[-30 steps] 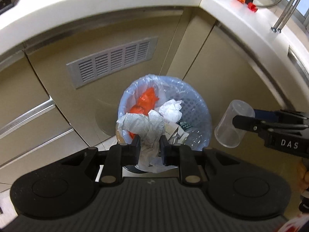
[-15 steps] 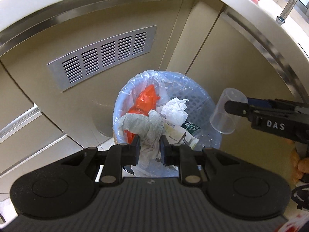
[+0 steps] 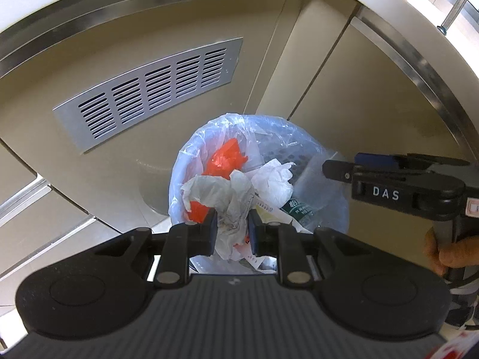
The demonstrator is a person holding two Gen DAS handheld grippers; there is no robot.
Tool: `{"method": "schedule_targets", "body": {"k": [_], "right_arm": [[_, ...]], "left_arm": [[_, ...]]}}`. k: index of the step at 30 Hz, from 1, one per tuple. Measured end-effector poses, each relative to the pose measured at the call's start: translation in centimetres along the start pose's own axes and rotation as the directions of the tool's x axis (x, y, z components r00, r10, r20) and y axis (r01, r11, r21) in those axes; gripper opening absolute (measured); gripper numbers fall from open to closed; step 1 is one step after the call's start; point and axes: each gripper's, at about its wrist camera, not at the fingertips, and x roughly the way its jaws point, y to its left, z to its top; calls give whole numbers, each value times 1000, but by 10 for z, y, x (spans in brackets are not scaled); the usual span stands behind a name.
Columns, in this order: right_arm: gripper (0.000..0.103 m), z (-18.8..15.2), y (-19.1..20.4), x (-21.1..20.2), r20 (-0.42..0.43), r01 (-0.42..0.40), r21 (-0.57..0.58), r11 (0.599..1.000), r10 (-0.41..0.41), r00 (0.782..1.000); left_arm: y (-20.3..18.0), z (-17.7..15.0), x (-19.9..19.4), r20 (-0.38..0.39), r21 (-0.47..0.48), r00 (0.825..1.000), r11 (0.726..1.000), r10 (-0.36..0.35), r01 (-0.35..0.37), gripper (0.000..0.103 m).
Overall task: Collect trash
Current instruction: 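Open the left tool to drop the tissue while the right tool drops the cup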
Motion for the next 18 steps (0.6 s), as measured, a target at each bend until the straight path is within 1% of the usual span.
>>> {"method": "schedule_targets", "body": {"k": [2, 11, 18], "right_arm": [[58, 0, -1, -1, -1, -8, 5, 1000, 8, 1000], [59, -4, 0, -2, -26, -17, 14, 1000, 17, 1000], [59, -8, -4, -2, -49, 16, 27, 1000, -15, 999]], "left_arm": [[0, 2, 2, -2, 4, 1000, 1000, -5, 5, 19], [-9, 14, 12, -20, 38, 999, 999, -31, 32, 19], [-23, 26, 25, -26, 69, 998, 996, -59, 61, 20]]}}
